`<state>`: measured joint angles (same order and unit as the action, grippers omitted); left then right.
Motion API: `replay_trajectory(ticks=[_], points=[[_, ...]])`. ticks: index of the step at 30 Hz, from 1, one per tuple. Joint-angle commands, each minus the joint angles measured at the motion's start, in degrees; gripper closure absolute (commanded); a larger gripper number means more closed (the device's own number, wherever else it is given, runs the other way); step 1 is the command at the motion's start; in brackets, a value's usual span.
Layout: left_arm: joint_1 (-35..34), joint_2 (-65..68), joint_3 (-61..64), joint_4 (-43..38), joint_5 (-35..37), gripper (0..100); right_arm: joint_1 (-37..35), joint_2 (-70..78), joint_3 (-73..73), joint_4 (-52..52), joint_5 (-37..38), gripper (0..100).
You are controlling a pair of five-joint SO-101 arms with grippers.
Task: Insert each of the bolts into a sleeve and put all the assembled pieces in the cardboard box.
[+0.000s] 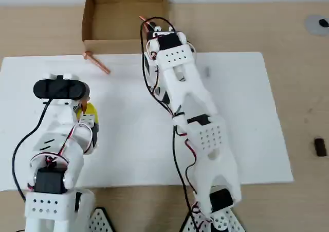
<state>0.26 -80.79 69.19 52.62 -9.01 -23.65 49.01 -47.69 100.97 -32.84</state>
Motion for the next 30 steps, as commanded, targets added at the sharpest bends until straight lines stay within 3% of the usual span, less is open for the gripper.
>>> replay_trajectory(ticks=[1, 8, 12, 19, 30], points=[[-0.79, -0.57, -0.35, -0.26, -0.26, 99, 1.10, 1.63, -3.03, -0.53, -0.70, 75.6], [-0.79, -0.57, -0.35, -0.26, -0.26, 99, 2.07, 5.76, -3.12, -1.41, -0.70, 77.2], [-0.79, -0.57, -0.35, -0.26, -0.26, 99, 3.91, 5.76, -4.09, -2.46, -0.26, 88.4], [-0.79, -0.57, -0.35, -0.26, -0.26, 99, 4.18, 6.02, -7.16, -2.20, -0.35, 98.8], [-0.79, -0.57, -0.35, -0.26, -0.26, 99, 4.09, 4.26, -10.15, 0.44, -0.26, 98.8]])
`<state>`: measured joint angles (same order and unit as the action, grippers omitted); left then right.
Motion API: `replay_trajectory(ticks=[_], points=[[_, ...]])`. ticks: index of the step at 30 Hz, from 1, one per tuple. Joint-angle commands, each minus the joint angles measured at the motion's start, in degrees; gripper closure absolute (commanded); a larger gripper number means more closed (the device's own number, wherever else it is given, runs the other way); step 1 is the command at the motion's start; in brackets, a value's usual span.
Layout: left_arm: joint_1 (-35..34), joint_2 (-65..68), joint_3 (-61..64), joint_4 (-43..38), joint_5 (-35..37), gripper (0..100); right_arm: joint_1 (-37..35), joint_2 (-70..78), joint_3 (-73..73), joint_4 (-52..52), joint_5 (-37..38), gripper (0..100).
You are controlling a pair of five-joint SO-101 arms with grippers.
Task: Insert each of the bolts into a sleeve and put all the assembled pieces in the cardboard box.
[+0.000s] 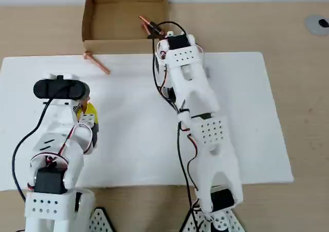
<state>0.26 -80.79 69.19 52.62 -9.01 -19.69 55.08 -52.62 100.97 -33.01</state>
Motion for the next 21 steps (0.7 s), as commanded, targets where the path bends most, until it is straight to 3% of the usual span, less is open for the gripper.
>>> replay_trajectory(ticks=[1, 13, 21], points=[[-0.79, -0.57, -0.35, -0.26, -0.26, 99, -0.04, -2.86, -6.81, 1.41, -0.09, 98.8], [-0.79, -0.84, -0.97, 2.11, -0.26, 99, -2.68, -31.96, -12.00, 1.49, -0.09, 98.8], [-0.79, -0.84, -3.69, -0.26, 0.09, 100, -15.78, -54.64, 1.19, 1.49, 3.78, 98.8]])
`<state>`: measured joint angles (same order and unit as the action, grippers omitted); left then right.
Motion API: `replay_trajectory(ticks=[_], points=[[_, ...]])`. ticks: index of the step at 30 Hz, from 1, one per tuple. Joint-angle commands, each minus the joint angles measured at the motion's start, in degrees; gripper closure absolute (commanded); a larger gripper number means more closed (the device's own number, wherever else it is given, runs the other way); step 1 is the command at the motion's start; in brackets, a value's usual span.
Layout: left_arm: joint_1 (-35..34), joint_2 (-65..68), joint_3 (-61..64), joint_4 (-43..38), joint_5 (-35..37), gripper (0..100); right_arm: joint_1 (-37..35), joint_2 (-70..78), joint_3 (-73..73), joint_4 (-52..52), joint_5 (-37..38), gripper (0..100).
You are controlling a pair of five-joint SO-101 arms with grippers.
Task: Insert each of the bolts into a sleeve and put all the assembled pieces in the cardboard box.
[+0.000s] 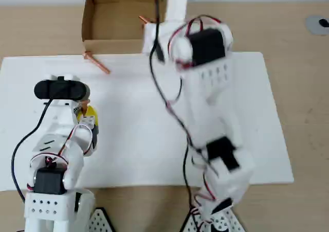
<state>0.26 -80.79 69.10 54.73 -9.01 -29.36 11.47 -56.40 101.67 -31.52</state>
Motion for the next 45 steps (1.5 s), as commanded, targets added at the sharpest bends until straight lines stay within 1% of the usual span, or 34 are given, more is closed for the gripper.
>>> replay_trajectory(ticks=[1, 3, 5, 8, 11, 14, 17, 20, 23, 24, 26, 30, 32, 34, 37, 39, 41, 45], points=[[-0.88, -0.92, -4.04, -3.60, -0.18, 100, -8.22, -14.11, 8.66, 0.79, 2.99, 98.8], [-0.88, -0.92, -4.22, -6.24, -0.26, 100, -11.03, -20.18, 16.40, 0.79, 4.40, 98.8], [-0.88, -0.92, -3.78, -8.79, -0.26, 100, -10.95, -25.63, 24.75, -0.97, 5.63, 98.8], [-0.88, -0.92, -3.69, -10.11, -0.26, 100, -8.13, -35.03, 37.76, -7.21, 8.26, 98.8], [-0.88, -0.92, -4.22, -10.20, -0.26, 100, -6.46, -45.41, 51.65, -16.53, 15.74, 98.8], [-0.79, -0.92, -4.22, -10.20, 0.00, 100, -4.79, -56.75, 68.53, -29.19, 22.95, 98.8], [-0.62, -1.80, -5.19, -10.20, 0.35, 100, -3.12, -66.86, 88.57, -44.48, 29.63, 98.9], [-0.62, -5.67, -6.95, -10.55, 5.45, 100, -2.51, -74.95, 108.26, -62.77, 31.21, 98.9], [-0.44, -10.77, -7.47, -12.75, 9.93, 100, -2.77, -80.13, 122.42, -81.58, 31.03, 98.9], [-0.44, -12.53, -7.30, -13.80, 10.55, 100, -3.38, -80.66, 125.23, -86.42, 30.95, 98.9], [-0.44, -15.16, -7.03, -15.38, 10.90, 100, -4.18, -80.75, 128.75, -91.96, 30.77, 98.9], [-0.35, -18.42, -5.54, -16.62, 10.99, 100, -6.11, -80.75, 132.44, -96.53, 24.09, 98.9], [-0.35, -19.03, -5.36, -16.62, 10.99, 100, -8.84, -80.75, 134.37, -98.11, 22.15, 98.9], [0.00, -19.21, -5.27, -16.62, 10.99, 100, -12.62, -80.92, 136.31, -100.31, 21.80, 98.9], [3.08, -19.47, -5.10, -15.21, 10.73, 100, -19.21, -80.84, 138.24, -104.53, 21.98, 98.9], [5.10, -19.47, -5.10, -14.33, 10.90, 100, -22.90, -80.75, 138.59, -105.49, 21.98, 98.9], [8.09, -19.47, -5.36, -14.33, 10.99, 100, -24.75, -80.75, 138.59, -105.49, 21.98, 98.9], [12.04, -19.56, -6.15, -14.42, 10.99, 100, -24.92, -80.84, 138.68, -105.49, 21.98, 98.9]])
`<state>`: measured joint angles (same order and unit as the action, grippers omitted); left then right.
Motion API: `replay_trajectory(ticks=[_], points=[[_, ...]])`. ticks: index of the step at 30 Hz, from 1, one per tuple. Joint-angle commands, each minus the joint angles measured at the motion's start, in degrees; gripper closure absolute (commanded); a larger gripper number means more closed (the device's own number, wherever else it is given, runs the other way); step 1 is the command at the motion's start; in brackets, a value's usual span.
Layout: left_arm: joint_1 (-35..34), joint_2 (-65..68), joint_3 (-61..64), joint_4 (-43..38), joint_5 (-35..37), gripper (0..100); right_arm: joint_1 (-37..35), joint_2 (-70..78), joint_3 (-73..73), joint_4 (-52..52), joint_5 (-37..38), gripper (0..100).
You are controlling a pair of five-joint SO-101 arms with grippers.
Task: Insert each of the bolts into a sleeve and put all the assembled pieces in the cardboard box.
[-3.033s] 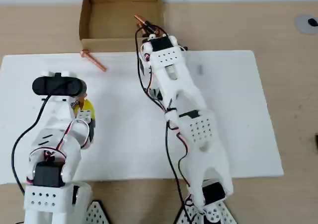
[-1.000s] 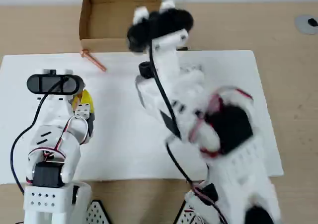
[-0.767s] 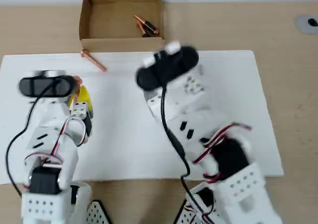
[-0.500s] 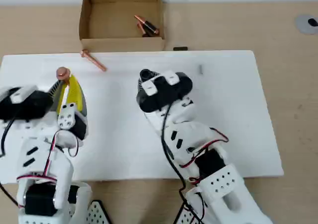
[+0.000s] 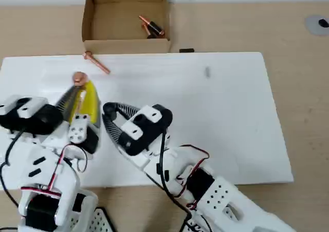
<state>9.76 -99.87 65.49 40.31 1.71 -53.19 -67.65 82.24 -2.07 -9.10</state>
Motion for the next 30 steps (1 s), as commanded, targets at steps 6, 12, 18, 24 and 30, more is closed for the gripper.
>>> replay_trajectory(ticks=[6, 12, 18, 24, 30], points=[[1.32, -3.30, -4.13, 1.85, -0.18, 100, -1.19, -2.07, 2.07, -1.85, -0.70, 98.9], [0.97, -4.97, -9.49, 7.56, -2.99, 100, -1.10, -2.15, 2.86, -1.85, -0.79, 98.9], [6.24, -4.88, -17.23, 18.11, -3.25, 100, -1.01, -2.07, 5.93, -5.54, -0.79, 98.9], [9.93, -4.88, -19.52, 25.49, -3.08, 100, -1.01, -1.89, 10.33, -12.57, -0.53, 98.9], [12.48, -4.88, -24.09, 32.26, -3.25, 100, -1.27, -1.98, 10.51, -12.66, -0.70, 98.9]])
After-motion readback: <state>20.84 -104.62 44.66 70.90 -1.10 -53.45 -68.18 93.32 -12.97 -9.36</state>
